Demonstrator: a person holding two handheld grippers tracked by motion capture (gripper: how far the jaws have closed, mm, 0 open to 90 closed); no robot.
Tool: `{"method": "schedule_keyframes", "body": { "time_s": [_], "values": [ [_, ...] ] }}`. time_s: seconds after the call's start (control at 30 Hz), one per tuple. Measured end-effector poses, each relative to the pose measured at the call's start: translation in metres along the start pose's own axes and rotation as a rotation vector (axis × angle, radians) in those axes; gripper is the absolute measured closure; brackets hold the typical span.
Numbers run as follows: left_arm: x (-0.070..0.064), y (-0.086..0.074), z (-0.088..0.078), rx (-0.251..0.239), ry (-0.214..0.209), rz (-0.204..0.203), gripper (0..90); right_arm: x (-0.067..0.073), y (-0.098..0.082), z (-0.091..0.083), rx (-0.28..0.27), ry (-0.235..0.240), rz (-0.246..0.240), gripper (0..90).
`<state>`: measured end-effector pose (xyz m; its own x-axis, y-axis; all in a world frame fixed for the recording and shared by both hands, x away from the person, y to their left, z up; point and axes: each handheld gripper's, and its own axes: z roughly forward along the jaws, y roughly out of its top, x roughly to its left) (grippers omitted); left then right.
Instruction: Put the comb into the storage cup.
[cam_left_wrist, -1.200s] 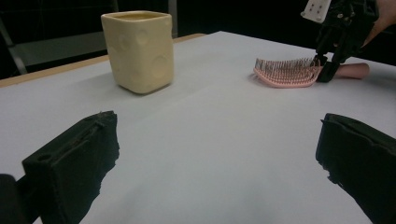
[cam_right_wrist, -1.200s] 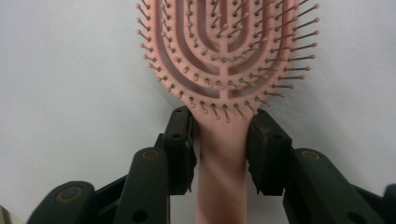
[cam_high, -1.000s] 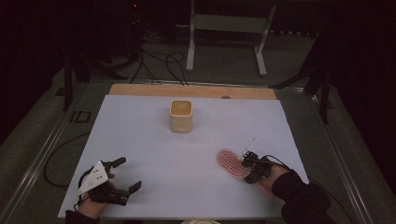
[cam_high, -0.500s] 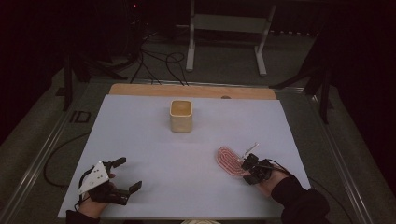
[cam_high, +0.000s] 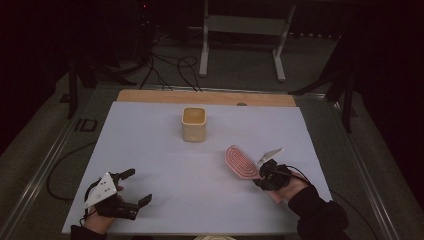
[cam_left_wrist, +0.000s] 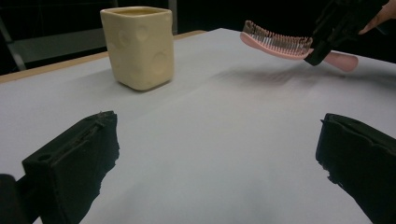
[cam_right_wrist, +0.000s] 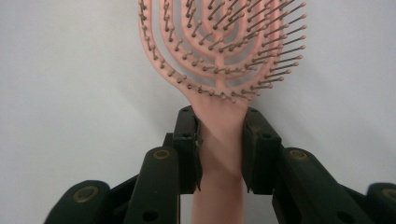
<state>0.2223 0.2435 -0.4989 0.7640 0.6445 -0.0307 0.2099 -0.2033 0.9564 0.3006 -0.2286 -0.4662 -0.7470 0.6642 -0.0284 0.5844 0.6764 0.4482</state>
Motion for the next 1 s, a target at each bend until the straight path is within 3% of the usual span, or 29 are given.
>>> {"method": "schedule_keyframes", "body": {
  "time_s": [0.4, 0.53, 0.6, 0.63, 0.7, 0.83, 1.0],
  "values": [
    [0.0, 0.0, 0.0, 0.003, 0.0, -0.001, 0.1, 0.007, 0.01, -0.004, -0.152, 0.047, -0.028, 70.6],
    [0.0, 0.0, 0.0, 0.003, 0.001, -0.002, 0.1, 0.01, 0.013, -0.006, -0.24, 0.055, -0.043, 70.6],
    [0.0, 0.0, 0.001, 0.004, 0.0, -0.001, 0.1, 0.011, 0.014, -0.007, -0.259, 0.055, -0.049, 70.6],
    [0.0, 0.0, 0.001, 0.004, 0.0, -0.001, 0.1, 0.012, 0.015, -0.009, -0.31, 0.069, -0.05, 70.6],
    [0.0, 0.0, 0.001, 0.004, 0.0, -0.001, 0.1, 0.013, 0.015, -0.011, -0.351, 0.073, -0.055, 70.6],
    [0.0, 0.0, 0.001, 0.004, 0.0, -0.005, 0.1, 0.013, 0.015, -0.014, -0.404, 0.111, -0.049, 70.7],
    [0.0, 0.0, 0.001, 0.005, -0.001, -0.008, 0.1, 0.013, 0.012, -0.016, -0.467, 0.127, -0.042, 70.7]
  ]
}}
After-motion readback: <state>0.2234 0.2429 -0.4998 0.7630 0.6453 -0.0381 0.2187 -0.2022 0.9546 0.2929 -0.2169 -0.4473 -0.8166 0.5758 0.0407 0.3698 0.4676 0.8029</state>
